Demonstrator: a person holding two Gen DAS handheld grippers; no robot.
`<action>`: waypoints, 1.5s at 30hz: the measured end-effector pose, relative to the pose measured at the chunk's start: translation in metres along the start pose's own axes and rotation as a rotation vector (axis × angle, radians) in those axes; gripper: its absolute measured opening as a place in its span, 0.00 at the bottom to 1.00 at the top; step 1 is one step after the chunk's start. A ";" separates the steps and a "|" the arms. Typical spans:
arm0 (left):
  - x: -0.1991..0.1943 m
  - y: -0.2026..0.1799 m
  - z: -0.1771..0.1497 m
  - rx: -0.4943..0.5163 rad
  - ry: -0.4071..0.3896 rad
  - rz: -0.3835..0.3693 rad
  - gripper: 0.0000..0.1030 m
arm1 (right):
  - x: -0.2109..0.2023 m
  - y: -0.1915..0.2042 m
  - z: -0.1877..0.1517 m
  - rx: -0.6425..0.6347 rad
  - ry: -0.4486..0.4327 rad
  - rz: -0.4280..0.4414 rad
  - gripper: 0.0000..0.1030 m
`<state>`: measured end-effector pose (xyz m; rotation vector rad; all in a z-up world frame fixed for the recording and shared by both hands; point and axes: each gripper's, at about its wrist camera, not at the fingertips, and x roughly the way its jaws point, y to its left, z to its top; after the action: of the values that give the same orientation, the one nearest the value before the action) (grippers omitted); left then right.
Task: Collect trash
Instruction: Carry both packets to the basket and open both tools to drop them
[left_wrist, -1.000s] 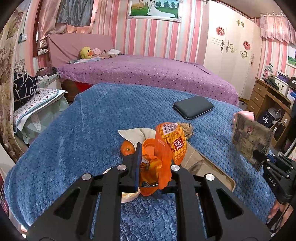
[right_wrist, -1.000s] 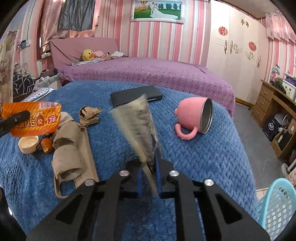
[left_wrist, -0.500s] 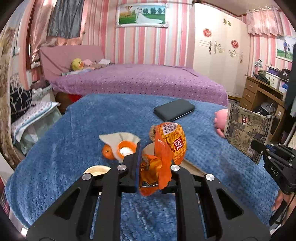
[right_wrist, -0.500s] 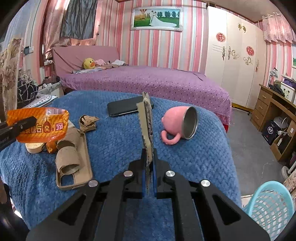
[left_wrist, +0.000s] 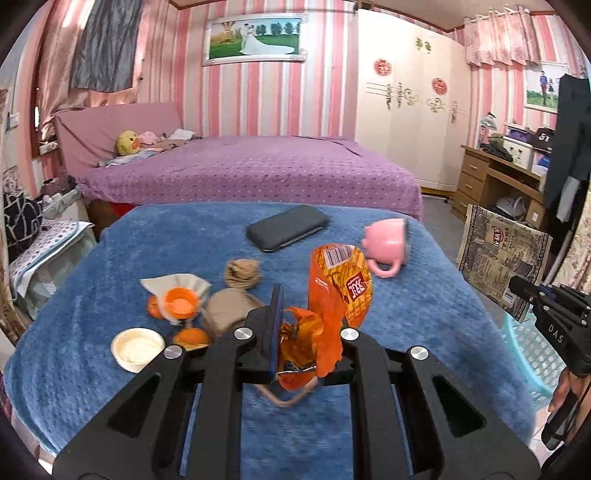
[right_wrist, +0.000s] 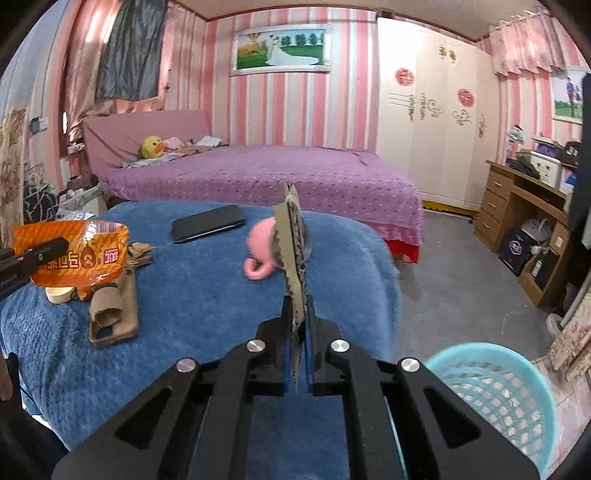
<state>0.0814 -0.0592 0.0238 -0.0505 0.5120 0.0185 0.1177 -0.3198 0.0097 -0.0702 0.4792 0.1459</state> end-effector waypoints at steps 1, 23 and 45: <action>0.000 -0.005 0.000 -0.004 0.002 -0.010 0.12 | -0.004 -0.008 -0.002 0.006 0.000 -0.011 0.06; 0.009 -0.156 -0.031 0.115 0.067 -0.196 0.12 | -0.038 -0.149 -0.054 0.109 0.094 -0.223 0.06; 0.044 -0.304 -0.056 0.302 0.119 -0.393 0.15 | -0.056 -0.228 -0.095 0.250 0.135 -0.295 0.06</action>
<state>0.1017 -0.3651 -0.0337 0.1451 0.6120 -0.4474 0.0608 -0.5615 -0.0413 0.0946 0.6128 -0.2095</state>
